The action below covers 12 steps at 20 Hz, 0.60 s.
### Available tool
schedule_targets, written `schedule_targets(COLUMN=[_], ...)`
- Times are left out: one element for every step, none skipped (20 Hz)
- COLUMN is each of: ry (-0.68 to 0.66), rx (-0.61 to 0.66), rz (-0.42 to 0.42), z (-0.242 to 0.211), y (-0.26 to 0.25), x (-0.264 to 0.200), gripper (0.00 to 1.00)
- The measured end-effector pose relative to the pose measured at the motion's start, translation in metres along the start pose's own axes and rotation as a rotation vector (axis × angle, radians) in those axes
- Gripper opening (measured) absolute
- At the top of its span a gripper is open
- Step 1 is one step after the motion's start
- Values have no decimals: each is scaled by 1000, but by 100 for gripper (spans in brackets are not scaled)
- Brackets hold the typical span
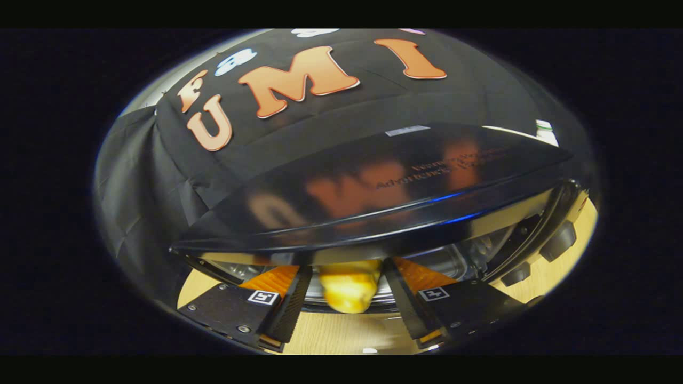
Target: Open the toaster oven, put the food inside, and close the toaster oven door.
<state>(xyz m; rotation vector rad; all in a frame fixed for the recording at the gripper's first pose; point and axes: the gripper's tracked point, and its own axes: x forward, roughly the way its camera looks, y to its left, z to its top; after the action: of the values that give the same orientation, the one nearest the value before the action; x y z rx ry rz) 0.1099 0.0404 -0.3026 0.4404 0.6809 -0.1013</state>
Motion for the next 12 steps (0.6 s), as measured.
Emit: schedule_targets(ry=[-5,-3,6,18,6,4,-9,-23,-25,-43,-63,-79], rx=[0,2,5,4,5,-1,-9,-15,-22,-27,-33,-49], rz=[7,15,16,18,24,18,27,45,66,84,95,112], z=[-1,-2,-6,-11,-9,-10,-9,-9,-13,-13,-13,-14], y=[1,1,-1,-3,-3,-5,-5,-1,1,2,3,5], x=[-3,-5,-7,-8,-12,-15,-23,-30,-38,-47,-59,-71], gripper=[82,83,84,84,85,85,85,85,85,85,85,85])
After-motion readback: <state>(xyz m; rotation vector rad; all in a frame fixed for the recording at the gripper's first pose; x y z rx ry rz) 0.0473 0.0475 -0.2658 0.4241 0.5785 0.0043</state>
